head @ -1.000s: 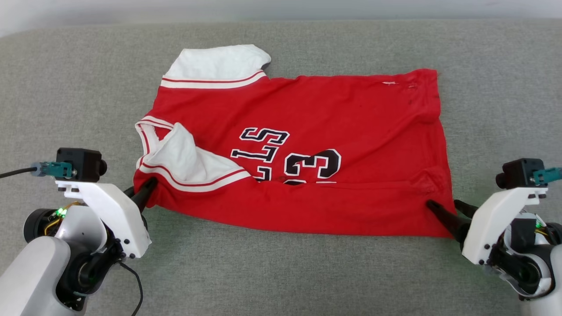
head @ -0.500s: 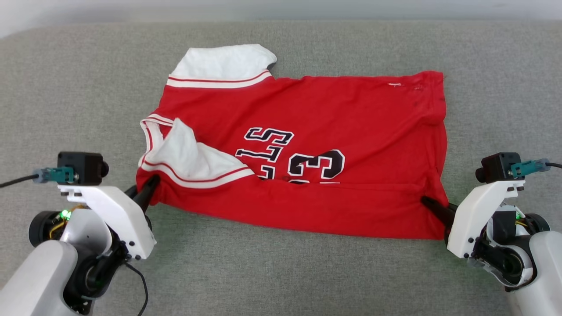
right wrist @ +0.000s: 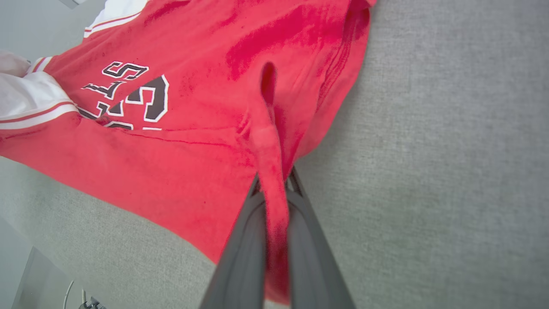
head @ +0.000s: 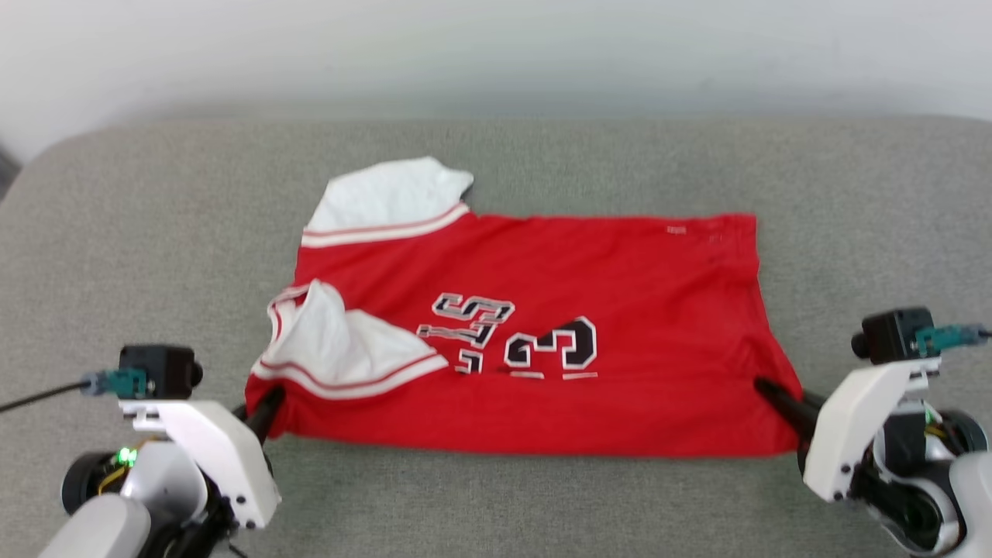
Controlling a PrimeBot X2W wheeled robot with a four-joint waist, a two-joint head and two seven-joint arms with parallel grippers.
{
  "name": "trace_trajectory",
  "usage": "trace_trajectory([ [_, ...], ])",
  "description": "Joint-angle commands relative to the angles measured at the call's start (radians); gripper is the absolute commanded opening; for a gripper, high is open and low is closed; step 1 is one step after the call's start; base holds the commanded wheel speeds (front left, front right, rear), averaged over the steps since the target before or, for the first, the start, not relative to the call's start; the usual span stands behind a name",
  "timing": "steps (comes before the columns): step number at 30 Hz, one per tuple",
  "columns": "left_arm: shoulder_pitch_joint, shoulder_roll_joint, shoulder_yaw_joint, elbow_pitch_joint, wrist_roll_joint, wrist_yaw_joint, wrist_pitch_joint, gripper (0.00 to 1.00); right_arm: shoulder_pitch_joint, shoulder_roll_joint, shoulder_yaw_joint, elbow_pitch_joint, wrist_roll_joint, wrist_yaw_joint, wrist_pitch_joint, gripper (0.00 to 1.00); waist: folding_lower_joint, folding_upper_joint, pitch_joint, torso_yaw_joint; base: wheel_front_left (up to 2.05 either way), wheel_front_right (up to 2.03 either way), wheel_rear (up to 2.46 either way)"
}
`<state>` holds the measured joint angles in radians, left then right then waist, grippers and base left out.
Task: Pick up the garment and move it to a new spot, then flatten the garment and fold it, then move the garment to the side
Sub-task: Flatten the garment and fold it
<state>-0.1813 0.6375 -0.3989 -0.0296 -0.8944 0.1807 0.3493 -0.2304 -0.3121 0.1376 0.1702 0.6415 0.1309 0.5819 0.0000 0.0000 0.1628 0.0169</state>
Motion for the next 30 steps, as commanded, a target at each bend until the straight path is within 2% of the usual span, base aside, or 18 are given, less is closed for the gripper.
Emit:
trace_trajectory([
  [1, 0.028, 0.003, 0.003, -0.003, -0.009, 0.013, 0.004, 0.00, 0.037, -0.001, -0.012, -0.009, 0.003, 0.000, 0.008, 0.00, 0.0000, 0.0000, -0.035, -0.005, 0.00, 0.00, 0.00],
  [5, 0.087, -0.002, -0.008, 0.000, -0.035, 0.026, 0.025, 0.00, 0.105, 0.005, -0.034, -0.028, -0.014, 0.000, 0.032, 0.00, 0.0000, 0.0000, -0.056, -0.011, 0.00, 0.00, 0.00],
  [9, 0.115, -0.037, -0.018, 0.034, -0.065, 0.029, 0.024, 0.00, 0.162, 0.031, -0.045, -0.020, -0.030, 0.000, 0.042, 0.00, 0.0000, 0.0000, -0.054, -0.018, 0.00, 0.00, 0.00],
  [10, 0.117, -0.048, -0.019, 0.043, -0.072, 0.023, 0.019, 0.18, 0.172, 0.042, -0.044, -0.016, -0.027, 0.000, 0.041, 0.44, 0.0000, 0.0000, -0.052, -0.020, 0.00, 0.00, 0.00],
  [11, 0.117, -0.053, -0.023, 0.056, -0.073, 0.022, 0.021, 0.49, 0.177, 0.047, -0.045, -0.013, -0.036, 0.000, 0.030, 1.00, 0.0000, 0.0000, -0.050, -0.023, 0.00, 0.00, 0.00],
  [12, 0.117, -0.060, -0.027, 0.071, -0.080, 0.019, 0.027, 1.00, 0.185, 0.049, -0.043, -0.008, -0.043, 0.000, 0.023, 1.00, 0.0000, 0.0000, -0.048, -0.025, 0.00, 0.00, 0.00],
  [15, 0.103, -0.071, -0.031, 0.099, -0.077, 0.014, 0.019, 1.00, 0.186, 0.058, -0.026, -0.013, -0.047, 0.000, -0.028, 1.00, 0.0000, 0.0000, -0.049, -0.035, 0.00, 0.00, 0.00],
  [21, 0.069, -0.065, 0.001, 0.105, -0.022, 0.035, -0.075, 1.00, 0.166, 0.043, 0.014, -0.085, -0.071, 0.000, -0.237, 1.00, 0.0000, 0.0000, -0.078, -0.046, 0.00, 0.00, 0.00],
  [25, 0.032, -0.070, 0.017, 0.090, 0.026, 0.062, -0.143, 1.00, 0.156, 0.065, -0.010, -0.110, -0.125, 0.000, -0.348, 1.00, 0.0000, 0.0000, -0.096, -0.051, 0.00, 0.00, 0.00],
  [30, -0.037, -0.080, 0.029, 0.078, 0.082, 0.083, -0.212, 1.00, 0.152, 0.116, -0.078, -0.113, -0.227, 0.000, -0.425, 1.00, 0.0000, 0.0000, -0.095, -0.059, 0.00, 0.00, 0.00],
])
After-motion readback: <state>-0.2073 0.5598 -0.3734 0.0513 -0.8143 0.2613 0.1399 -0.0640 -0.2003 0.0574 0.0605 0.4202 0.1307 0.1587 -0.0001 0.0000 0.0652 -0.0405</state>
